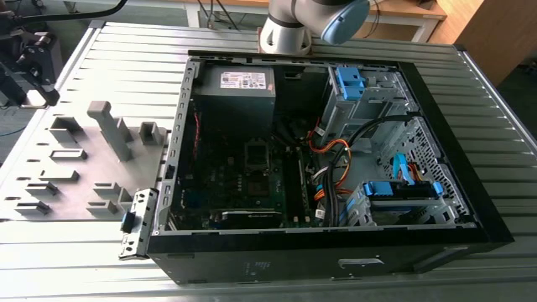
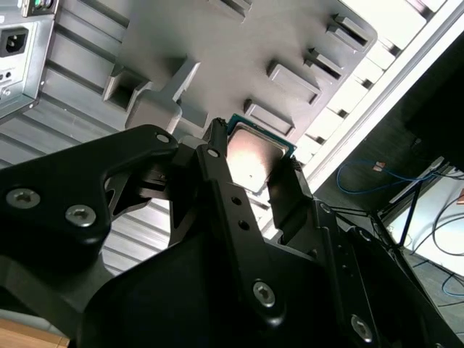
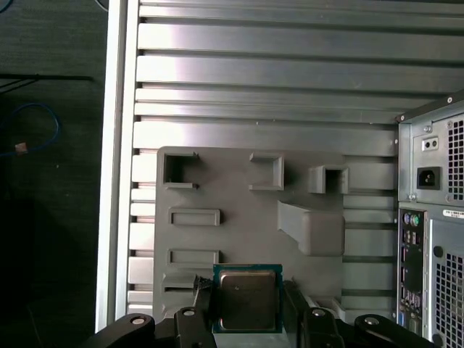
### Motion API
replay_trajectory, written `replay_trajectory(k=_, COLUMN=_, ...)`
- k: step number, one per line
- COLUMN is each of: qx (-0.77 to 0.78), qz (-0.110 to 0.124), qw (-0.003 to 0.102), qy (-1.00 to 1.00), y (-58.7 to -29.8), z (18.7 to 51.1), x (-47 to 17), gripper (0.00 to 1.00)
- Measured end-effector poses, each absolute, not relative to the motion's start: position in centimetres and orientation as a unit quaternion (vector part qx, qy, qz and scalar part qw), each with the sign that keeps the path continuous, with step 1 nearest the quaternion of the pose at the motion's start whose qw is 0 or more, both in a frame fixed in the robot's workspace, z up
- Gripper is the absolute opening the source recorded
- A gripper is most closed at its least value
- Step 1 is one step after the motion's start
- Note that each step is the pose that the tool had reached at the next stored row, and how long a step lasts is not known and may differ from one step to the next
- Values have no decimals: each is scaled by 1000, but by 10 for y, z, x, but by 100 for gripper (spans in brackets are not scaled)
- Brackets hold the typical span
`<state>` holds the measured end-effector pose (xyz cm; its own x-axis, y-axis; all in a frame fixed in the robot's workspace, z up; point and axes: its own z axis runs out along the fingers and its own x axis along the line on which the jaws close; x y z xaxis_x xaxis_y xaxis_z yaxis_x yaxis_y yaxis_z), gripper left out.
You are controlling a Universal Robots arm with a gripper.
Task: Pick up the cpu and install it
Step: 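Pick up the cpu and move it towards the insertion slot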
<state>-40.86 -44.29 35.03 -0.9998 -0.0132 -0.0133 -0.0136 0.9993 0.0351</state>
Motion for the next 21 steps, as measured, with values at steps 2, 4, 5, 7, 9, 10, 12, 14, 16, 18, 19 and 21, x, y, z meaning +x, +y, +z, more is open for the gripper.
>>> replay_trajectory(k=2, qx=-7, qz=18, qw=6, qy=1000, y=-443, z=350, x=-407, gripper=47)
replay_trajectory(k=4, qx=-7, qz=18, qw=6, qy=1000, y=-443, z=350, x=-406, gripper=47)
replay_trajectory(k=5, qx=-7, qz=18, qw=6, qy=1000, y=-443, z=350, x=-405, gripper=47)
replay_trajectory(k=7, qx=-7, qz=18, qw=6, qy=1000, y=-443, z=350, x=-404, gripper=47)
replay_trajectory(k=9, qx=-7, qz=18, qw=6, qy=1000, y=-443, z=350, x=-402, gripper=47)
replay_trajectory(k=10, qx=-7, qz=18, qw=6, qy=1000, y=-443, z=350, x=-401, gripper=47)
replay_trajectory(k=12, qx=-7, qz=18, qw=6, qy=1000, y=-443, z=350, x=-399, gripper=47)
replay_trajectory(k=14, qx=-7, qz=18, qw=6, qy=1000, y=-443, z=350, x=-396, gripper=47)
replay_trajectory(k=16, qx=-7, qz=18, qw=6, qy=1000, y=-443, z=350, x=-393, gripper=47)
replay_trajectory(k=18, qx=-7, qz=18, qw=7, qy=1000, y=-443, z=350, x=-391, gripper=47)
replay_trajectory(k=19, qx=-7, qz=18, qw=7, qy=1000, y=-443, z=350, x=-389, gripper=47)
replay_trajectory(k=21, qx=-7, qz=18, qw=6, qy=1000, y=-443, z=350, x=-385, gripper=47)
